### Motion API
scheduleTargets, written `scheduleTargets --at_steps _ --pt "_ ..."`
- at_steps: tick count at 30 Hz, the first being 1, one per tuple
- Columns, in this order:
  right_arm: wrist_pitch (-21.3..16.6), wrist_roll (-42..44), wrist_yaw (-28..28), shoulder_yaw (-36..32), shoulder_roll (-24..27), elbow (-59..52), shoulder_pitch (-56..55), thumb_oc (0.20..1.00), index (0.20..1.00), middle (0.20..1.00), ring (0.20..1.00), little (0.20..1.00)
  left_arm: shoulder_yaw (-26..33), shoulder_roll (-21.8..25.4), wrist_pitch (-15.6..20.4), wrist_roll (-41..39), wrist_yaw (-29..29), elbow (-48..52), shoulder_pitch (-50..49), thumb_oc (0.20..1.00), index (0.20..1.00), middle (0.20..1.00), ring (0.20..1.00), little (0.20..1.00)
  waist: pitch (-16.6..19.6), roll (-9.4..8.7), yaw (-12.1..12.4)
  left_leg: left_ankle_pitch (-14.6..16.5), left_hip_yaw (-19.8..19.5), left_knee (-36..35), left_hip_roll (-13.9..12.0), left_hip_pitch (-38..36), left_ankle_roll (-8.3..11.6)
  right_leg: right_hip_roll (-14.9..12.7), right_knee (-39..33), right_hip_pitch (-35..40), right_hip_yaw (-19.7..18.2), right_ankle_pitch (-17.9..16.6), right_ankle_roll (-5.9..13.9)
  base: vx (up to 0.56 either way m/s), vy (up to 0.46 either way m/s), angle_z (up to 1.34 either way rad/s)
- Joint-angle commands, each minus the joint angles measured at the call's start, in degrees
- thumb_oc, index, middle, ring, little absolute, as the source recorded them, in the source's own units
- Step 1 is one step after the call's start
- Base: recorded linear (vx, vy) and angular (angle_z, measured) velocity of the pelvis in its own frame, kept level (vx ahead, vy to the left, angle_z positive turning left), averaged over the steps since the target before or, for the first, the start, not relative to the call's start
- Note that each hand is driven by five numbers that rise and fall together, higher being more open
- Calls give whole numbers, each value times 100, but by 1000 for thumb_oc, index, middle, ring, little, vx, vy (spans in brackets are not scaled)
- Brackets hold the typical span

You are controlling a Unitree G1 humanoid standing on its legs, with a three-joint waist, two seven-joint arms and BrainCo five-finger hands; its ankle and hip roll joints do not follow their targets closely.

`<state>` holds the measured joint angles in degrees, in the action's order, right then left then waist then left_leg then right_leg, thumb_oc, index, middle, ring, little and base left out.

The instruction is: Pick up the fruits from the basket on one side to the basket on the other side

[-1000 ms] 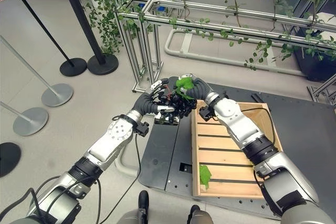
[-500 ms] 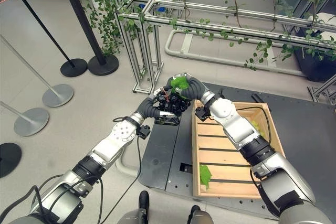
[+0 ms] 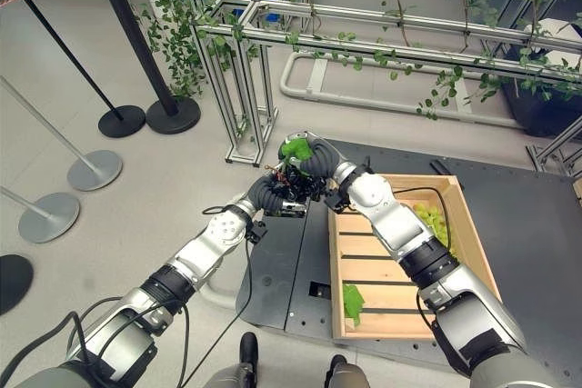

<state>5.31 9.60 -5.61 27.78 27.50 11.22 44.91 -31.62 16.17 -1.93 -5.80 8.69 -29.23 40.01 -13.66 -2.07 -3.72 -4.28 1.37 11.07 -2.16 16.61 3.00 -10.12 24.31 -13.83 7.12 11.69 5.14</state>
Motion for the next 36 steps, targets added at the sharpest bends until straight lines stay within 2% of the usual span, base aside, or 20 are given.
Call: scheduleTargets --at_steps 1,4,8,15,16,17,36 --pt "-555 -24 322 26 -343 -756 770 200 200 200 200 200 214 -270 403 -510 469 -195 413 1000 1000 1000 1000 1000 313 -93 -20 1298 -275 875 -63 25 8 -193 -796 147 -207 -413 312 0 0 0" --pt "-590 119 522 208 -474 -832 717 200 200 200 200 200 300 -353 574 -1134 781 -124 376 1000 1000 1000 1000 1000 308 -92 -14 1277 -269 864 -67 25 13 -194 -803 147 -208 -430 309 0 0 0" --pt "-613 216 679 393 -494 -989 740 200 200 200 200 200 321 -310 598 -1203 1037 25 409 1000 1000 1000 1000 1000 308 -96 -12 1270 -253 865 -64 24 24 -187 -810 146 -203 -435 307 0 0 0" --pt "-678 461 748 623 -531 -1119 837 200 200 200 200 200 275 -250 639 -1228 1170 19 540 1000 1000 1000 1000 1000 333 -114 -16 1271 -242 858 -66 1 32 -191 -826 169 -196 -447 317 0 0 0" --pt "-695 535 763 648 -537 -1144 839 200 200 200 200 200 265 -249 649 -1202 1197 33 563 573 573 573 573 573 334 -116 -17 1271 -240 856 -66 -4 33 -191 -825 173 -190 -447 318 0 0 0" --pt "-719 703 787 712 -566 -1168 802 200 200 200 200 200 260 -253 718 -1214 1286 107 572 200 200 200 200 200 327 -122 -15 1265 -242 840 -72 -22 39 -190 -833 182 -188 -453 320 0 0 0" --pt "-897 1273 922 797 -381 -1296 343 200 200 200 200 200 333 -130 900 -1207 1432 449 312 200 200 200 200 200 312 -141 -16 1232 -208 774 -83 -37 56 -187 -877 181 -203 -474 327 0 0 0"
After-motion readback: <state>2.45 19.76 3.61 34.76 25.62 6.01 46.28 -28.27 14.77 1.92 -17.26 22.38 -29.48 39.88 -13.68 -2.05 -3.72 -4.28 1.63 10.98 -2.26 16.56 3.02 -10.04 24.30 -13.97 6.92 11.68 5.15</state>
